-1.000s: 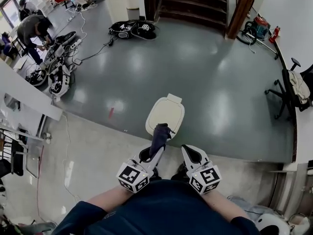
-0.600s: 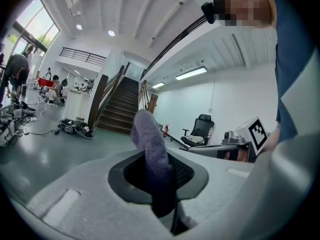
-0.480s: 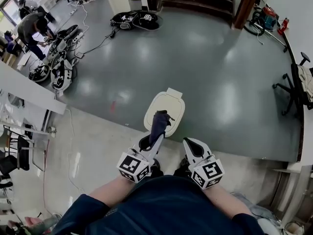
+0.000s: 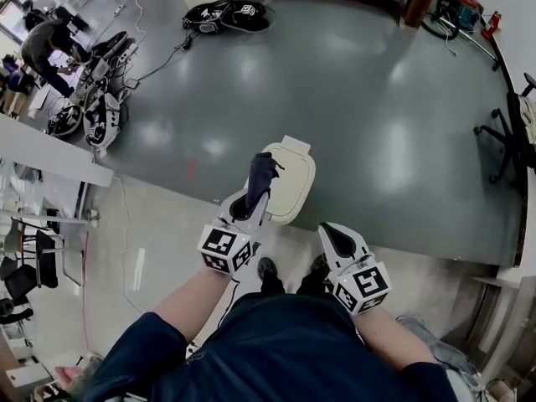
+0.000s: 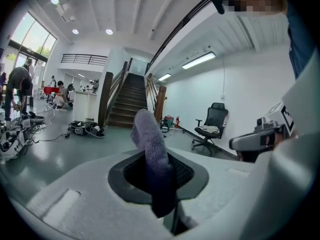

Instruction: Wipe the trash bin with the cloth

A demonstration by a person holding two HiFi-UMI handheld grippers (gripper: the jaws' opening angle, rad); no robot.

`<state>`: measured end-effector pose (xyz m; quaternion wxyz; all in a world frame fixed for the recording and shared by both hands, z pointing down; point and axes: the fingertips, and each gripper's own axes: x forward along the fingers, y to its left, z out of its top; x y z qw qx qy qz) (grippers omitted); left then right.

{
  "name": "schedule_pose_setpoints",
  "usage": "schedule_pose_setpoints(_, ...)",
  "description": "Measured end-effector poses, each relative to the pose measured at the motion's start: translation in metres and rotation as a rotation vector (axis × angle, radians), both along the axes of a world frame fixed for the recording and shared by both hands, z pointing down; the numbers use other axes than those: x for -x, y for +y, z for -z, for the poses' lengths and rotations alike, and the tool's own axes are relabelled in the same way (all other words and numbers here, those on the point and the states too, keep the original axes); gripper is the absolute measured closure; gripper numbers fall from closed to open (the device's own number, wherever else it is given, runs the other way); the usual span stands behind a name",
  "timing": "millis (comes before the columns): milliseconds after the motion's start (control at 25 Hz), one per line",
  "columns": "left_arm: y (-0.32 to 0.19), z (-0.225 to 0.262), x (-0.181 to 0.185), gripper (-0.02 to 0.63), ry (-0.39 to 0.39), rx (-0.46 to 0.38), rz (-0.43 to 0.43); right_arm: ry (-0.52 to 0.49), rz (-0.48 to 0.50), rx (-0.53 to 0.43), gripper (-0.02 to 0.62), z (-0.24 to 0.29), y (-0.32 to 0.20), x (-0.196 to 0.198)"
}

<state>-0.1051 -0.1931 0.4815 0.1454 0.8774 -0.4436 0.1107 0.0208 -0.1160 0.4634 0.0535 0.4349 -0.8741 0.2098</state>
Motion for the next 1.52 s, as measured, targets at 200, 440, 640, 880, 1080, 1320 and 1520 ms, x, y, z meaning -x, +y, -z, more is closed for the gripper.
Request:
schedule_pose_setpoints(200, -0.039, -0.045, 0.0, 0.554, -0.09, 0.056, 0.004, 0.001, -0.008, 0.0, 0.591, -0.005, -0.012, -0.01)
schedule_pose_setpoints(440, -0.088, -0.118, 0.0, 0.554, -0.201, 0.166, 0.019, 0.003, -0.016, 0.031, 0.591, -0.021, -0.015, -0.022)
schedule_pose_setpoints(640, -0.127, -0.183, 0.005, 0.554, -0.247, 0.288, 0.1, 0.008, -0.028, 0.087, 0.591, -0.045, -0.007, -0.039)
schedule_pose_setpoints(880, -0.157, -0.239, 0.003, 0.554, -0.41, 0.362, 0.084, -0.003, -0.055, 0.134, 0.591, -0.068, -0.003, -0.054)
schedule_pose_setpoints(1080, -0.175, -0.256, -0.002, 0.554, -0.537, 0.354, 0.047, -0.011, -0.065, 0.156, 0.591, -0.079, 0.006, -0.061)
schedule_pose_setpoints(1320, -0.176, -0.277, -0.016, 0.554, -0.623, 0.373, 0.007, -0.013, -0.073, 0.171, 0.591, -0.085, 0.015, -0.072)
schedule_pose_setpoints(1520, -0.168, -0.282, -0.047, 0.554, -0.634, 0.338, -0.053, -0.005, -0.088, 0.19, 0.591, -0.093, 0.02, -0.081)
